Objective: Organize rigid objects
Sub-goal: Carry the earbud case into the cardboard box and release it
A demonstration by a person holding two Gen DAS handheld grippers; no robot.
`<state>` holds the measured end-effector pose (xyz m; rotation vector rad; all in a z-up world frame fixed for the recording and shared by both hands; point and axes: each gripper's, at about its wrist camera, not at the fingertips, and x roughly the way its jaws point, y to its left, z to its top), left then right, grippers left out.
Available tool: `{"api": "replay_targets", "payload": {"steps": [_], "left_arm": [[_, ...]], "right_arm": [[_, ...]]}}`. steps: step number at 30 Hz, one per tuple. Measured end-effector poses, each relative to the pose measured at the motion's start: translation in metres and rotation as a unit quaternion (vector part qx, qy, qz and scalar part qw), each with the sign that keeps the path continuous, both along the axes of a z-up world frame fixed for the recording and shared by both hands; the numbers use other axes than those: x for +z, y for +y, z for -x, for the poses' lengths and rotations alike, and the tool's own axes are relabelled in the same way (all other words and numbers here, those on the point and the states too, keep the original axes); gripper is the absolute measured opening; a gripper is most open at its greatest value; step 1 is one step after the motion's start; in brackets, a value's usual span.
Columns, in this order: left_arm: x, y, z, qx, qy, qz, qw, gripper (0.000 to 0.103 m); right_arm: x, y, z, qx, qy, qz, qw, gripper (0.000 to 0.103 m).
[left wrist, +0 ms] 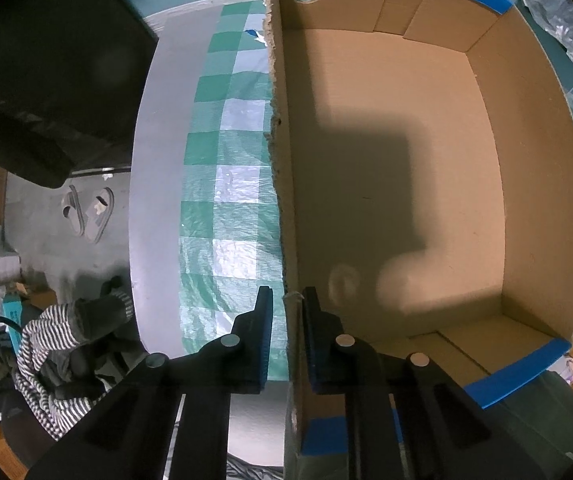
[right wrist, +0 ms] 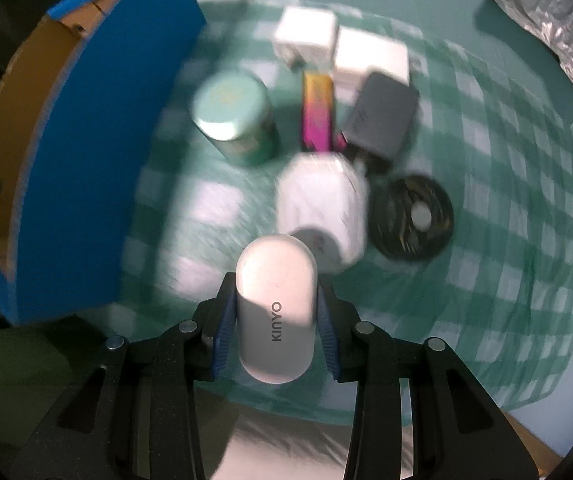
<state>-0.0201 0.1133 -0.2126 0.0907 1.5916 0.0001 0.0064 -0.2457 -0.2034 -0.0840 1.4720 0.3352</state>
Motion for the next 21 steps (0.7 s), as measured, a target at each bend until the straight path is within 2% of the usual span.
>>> {"api": "replay_targets", "payload": {"steps": [9, 11, 12, 13, 17, 21], "left_arm": [[-0.001, 0.003, 0.001, 0.002, 0.003, 0.005, 1.0, 0.014], [-0.002, 0.004, 0.001, 0.002, 0.004, 0.006, 1.0, 0.014], [-0.002, 0.004, 0.001, 0.002, 0.004, 0.006, 1.0, 0.014], [-0.002, 0.004, 0.001, 0.002, 0.004, 0.006, 1.0, 0.014], [-0.003, 0.008, 0.001, 0.007, 0.005, 0.009, 0.9999, 0.014], [-0.004, 0.009, 0.002, 0.013, 0.005, 0.012, 0.9998, 0.014]], "right_arm": [[0.057, 0.051, -0.063, 0.034, -0.023, -0.02, 0.999, 0.036], [0.063, 0.059, -0.065, 0.04, -0.028, -0.024, 0.999, 0.036], [0.068, 0.066, -0.054, 0.042, -0.032, -0.026, 0.998, 0.036], [0.077, 0.074, -0.063, 0.045, -0.035, -0.03, 0.998, 0.036], [0.079, 0.075, -0.061, 0.061, -0.046, -0.038, 0.996, 0.036], [0.087, 0.105, -0.082, 0.096, -0.058, -0.034, 0.993, 0.036]]}}
